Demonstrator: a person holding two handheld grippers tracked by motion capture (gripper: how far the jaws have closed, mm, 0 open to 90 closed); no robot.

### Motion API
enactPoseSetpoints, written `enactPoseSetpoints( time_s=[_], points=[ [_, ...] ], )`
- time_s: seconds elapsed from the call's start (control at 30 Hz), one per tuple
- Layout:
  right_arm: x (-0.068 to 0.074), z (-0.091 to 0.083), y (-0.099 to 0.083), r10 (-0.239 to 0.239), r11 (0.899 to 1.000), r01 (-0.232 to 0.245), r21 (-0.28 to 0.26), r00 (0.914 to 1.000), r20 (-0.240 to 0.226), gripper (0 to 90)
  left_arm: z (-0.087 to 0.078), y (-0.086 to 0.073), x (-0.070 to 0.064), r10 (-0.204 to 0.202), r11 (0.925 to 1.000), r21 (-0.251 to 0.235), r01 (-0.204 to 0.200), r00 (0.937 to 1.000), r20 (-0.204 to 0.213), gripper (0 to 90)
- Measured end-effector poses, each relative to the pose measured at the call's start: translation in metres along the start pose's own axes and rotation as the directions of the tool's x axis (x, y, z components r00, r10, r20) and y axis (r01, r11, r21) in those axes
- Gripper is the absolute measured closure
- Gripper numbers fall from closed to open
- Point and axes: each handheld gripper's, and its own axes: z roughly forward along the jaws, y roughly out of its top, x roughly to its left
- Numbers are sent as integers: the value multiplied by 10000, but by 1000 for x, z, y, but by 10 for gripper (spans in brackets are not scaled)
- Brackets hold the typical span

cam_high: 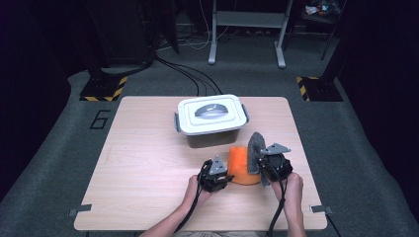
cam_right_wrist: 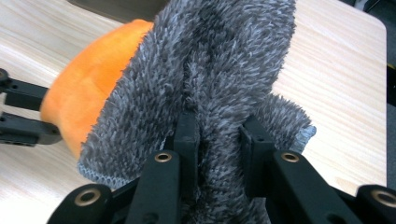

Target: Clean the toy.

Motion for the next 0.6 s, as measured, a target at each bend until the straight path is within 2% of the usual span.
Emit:
enactPoseSetpoints(
  time_s=[0.13, 0.3, 0.6],
  points=[
    [-5, 3, -4, 334, 9994, -334, 78, 9994, 63, 720, 0, 0, 0, 7, 10000, 3, -7, 10000, 8, 736],
    [-14, 6, -10, 509, 9985, -511, 215, 9986, 107, 720, 0, 0, 0, 10, 10000, -8, -10, 10000, 10, 736],
    [-27, 21, -25, 867, 9912, -915, 954, 9948, 530, 720, 0, 0, 0, -50, 10000, -3, 50, 10000, 22, 735]
  ],
)
